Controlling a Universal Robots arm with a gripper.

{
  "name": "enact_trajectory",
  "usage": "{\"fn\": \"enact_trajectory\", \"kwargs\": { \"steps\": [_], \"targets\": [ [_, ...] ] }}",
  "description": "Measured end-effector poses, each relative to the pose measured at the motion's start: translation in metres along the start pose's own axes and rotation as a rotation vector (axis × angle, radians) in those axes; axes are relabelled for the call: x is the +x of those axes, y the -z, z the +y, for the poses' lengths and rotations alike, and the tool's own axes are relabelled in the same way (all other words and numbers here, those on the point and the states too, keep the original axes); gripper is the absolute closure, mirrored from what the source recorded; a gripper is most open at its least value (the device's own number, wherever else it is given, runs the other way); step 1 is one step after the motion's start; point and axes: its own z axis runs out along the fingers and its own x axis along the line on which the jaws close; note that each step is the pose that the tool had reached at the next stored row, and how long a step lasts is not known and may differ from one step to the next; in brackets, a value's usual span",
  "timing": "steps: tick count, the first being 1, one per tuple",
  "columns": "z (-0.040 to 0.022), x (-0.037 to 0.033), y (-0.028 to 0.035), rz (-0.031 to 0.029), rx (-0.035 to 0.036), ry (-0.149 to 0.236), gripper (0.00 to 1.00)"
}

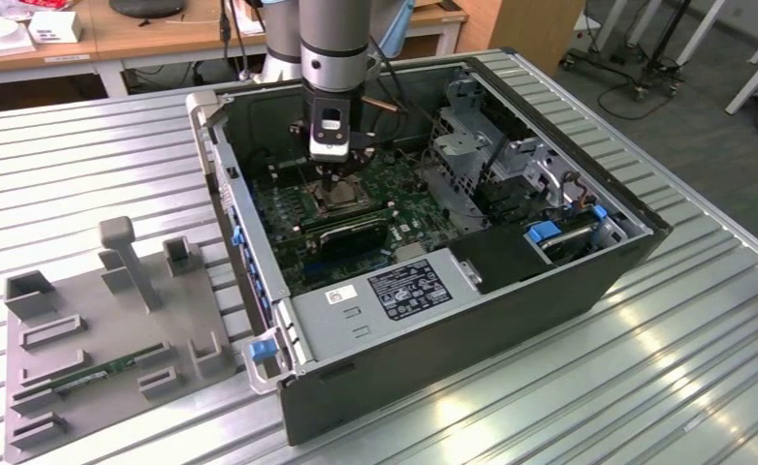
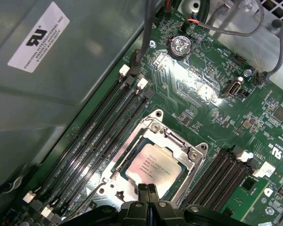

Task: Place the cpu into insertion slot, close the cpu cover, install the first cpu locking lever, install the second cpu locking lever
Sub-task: 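Close the cpu cover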

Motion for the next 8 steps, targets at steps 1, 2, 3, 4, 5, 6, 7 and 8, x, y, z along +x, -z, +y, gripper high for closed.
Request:
{"fn": "enact_trajectory", "kwargs": {
  "steps": [1,2,3,4,5,6,7,8],
  "targets": [
    [0.0,0.0,0.0,0.0001,0.0,0.003,0.89],
    [0.0,0.0,0.0,0.0001,0.0001,0.007,0.89],
    [0.0,0.0,0.0,0.0003,0.0,0.014,0.89],
    [0.0,0.0,0.0,0.0005,0.0001,0.022,0.89],
    [0.0,0.0,0.0,0.0007,0.0,0.032,0.89],
    [0.0,0.0,0.0,0.0009,0.0,0.043,0.89],
    [0.0,0.0,0.0,0.0012,0.0,0.054,0.89],
    [0.0,0.0,0.0,0.0014,0.0001,0.064,0.89]
  ]
}}
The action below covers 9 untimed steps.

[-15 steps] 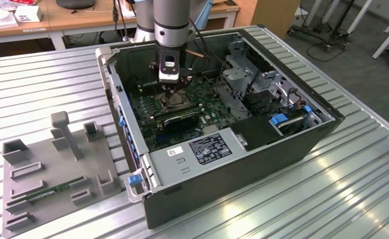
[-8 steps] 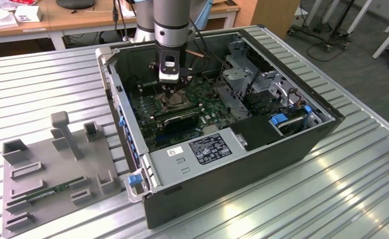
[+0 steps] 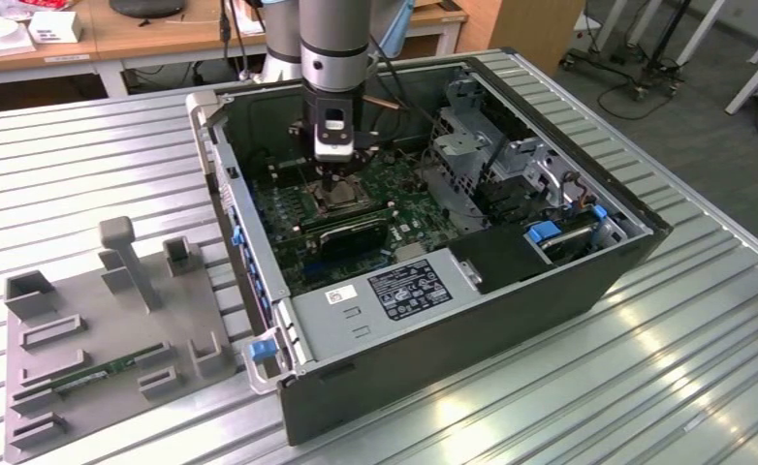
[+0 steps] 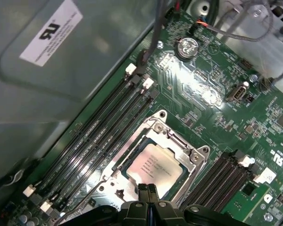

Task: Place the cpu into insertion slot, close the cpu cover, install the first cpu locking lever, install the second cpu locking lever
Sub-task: 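Close the cpu cover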

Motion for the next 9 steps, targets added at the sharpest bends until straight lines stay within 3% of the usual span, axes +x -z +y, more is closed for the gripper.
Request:
{"fn": "enact_trajectory", "kwargs": {
  "steps": [9],
  "targets": [
    [0.0,0.0,0.0,0.0001,0.0,0.005,0.89]
  ]
}}
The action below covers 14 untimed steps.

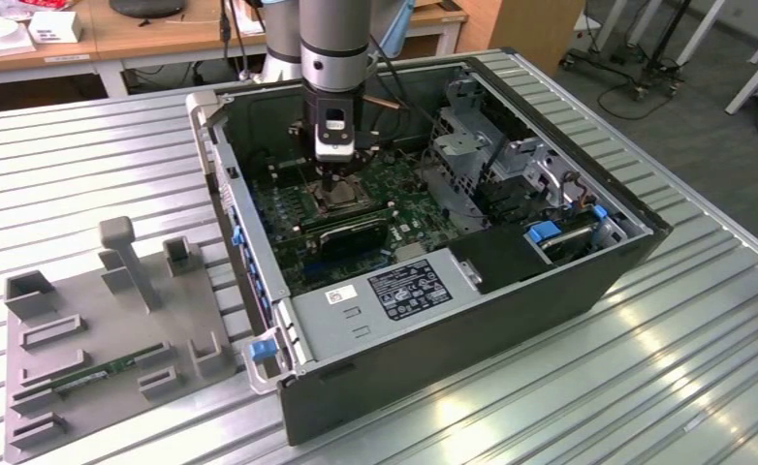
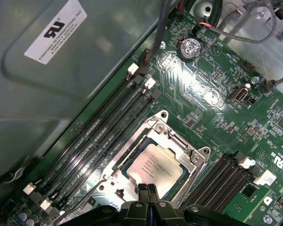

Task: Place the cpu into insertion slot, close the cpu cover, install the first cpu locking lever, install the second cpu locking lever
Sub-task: 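Close the cpu cover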

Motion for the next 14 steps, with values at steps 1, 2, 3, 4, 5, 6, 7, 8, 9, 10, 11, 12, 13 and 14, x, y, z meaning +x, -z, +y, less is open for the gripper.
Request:
{"fn": "enact_trajectory", "kwargs": {
  "steps": [1,2,3,4,5,6,7,8,9,10,11,12,13,14],
  "targets": [
    [0.0,0.0,0.0,0.0001,-0.0001,0.002,0.89],
    [0.0,0.0,0.0,0.0002,0.0,0.005,0.89],
    [0.0,0.0,0.0,0.0003,0.0,0.01,0.89],
    [0.0,0.0,0.0,0.0004,-0.0001,0.015,0.89],
    [0.0,0.0,0.0,0.0004,0.0,0.018,0.89],
    [0.0,0.0,0.0,0.0004,0.0,0.018,0.89],
    [0.0,0.0,0.0,0.0005,0.0,0.018,0.89],
    [0.0,0.0,0.0,0.0005,0.0,0.018,0.89],
    [0.0,0.0,0.0,0.0005,0.0,0.018,0.89],
    [0.0,0.0,0.0,0.0005,0.0,0.018,0.89],
    [0.0,0.0,0.0,0.0005,-0.0001,0.018,0.89],
    [0.0,0.0,0.0,0.0004,0.0,0.018,0.89],
    [0.0,0.0,0.0,0.0005,-0.0001,0.019,0.89],
    [0.0,0.0,0.0,0.0005,0.0,0.021,0.89]
  ]
}}
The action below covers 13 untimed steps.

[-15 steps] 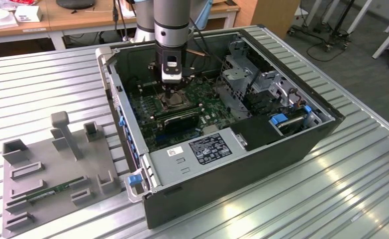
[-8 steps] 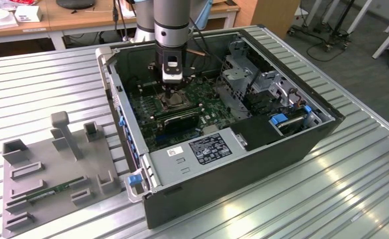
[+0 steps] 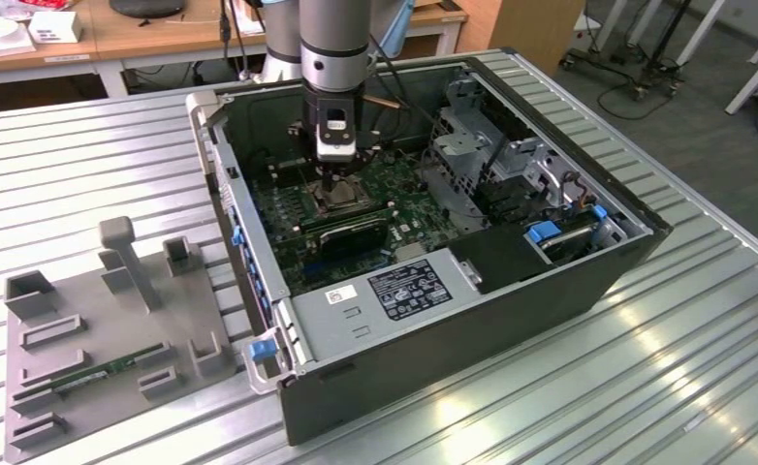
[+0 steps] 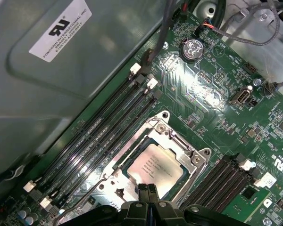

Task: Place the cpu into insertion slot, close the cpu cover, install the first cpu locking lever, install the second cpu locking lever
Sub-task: 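Close the cpu cover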

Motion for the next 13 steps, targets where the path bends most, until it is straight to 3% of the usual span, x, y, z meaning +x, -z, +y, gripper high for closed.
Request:
{"fn": "enact_trajectory", "kwargs": {
  "steps": [13],
  "targets": [
    [0.0,0.0,0.0,0.0004,0.0,0.017,0.89]
  ]
}}
